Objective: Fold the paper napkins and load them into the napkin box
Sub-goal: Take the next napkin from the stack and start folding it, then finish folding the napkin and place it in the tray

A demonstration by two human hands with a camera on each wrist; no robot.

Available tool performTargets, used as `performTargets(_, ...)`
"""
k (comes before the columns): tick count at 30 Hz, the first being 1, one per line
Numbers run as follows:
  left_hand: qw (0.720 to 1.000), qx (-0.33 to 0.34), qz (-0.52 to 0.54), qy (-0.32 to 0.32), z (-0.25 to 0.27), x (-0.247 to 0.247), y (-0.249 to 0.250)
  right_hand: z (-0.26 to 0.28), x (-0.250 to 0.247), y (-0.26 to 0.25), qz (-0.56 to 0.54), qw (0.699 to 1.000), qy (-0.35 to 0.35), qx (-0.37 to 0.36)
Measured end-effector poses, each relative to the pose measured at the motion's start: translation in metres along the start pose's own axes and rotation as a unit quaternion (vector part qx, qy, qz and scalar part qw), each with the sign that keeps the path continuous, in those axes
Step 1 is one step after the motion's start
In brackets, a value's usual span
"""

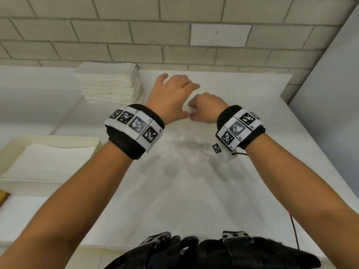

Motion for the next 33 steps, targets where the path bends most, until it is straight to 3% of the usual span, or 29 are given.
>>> performTargets(3,0.994,-0.031,-0.036,-0.098,-0.013,0.002,0.011,0.004,-0.003,-0.015,0.013,1.0,-0.006,-0.007)
performTargets(7,0.983,-0.077,-0.021,-0.166,-0.004,0.006,-0.001,0.003,0.001,-0.013,-0.042,0.999,-0.016,-0.028)
performTargets(13,0.967,-0.161,0.092,-0.176,0.044,-0.015,-0.054,-0.002,-0.004,-0.015,-0.072,0.994,-0.015,-0.081)
performTargets(17,0.945,-0.272,0.109,-0.147,0.089,-0.049,-0.099,-0.002,-0.017,-0.055,-0.121,0.985,-0.004,-0.12)
performTargets(21,0.924,-0.333,0.118,-0.144,0.126,-0.065,-0.136,-0.002,-0.02,-0.113,-0.128,0.982,-0.021,-0.136)
performTargets(26,0.905,-0.332,0.142,-0.227,0.173,-0.05,-0.175,0.003,0.007,-0.18,-0.103,0.986,-0.088,-0.096)
performTargets(33,0.897,-0.255,0.141,-0.333,0.213,-0.027,-0.222,0.018,0.039,-0.236,-0.072,0.985,-0.155,0.005)
Point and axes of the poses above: each hand's wrist, its own z-axis away from the middle knuckle, its own x-axis out of the palm, y = z × x, the point moved 1 cm from there along -z, towards the middle knuckle, and after that the axes turned 11 degrees about x, right-handed, at the moved point
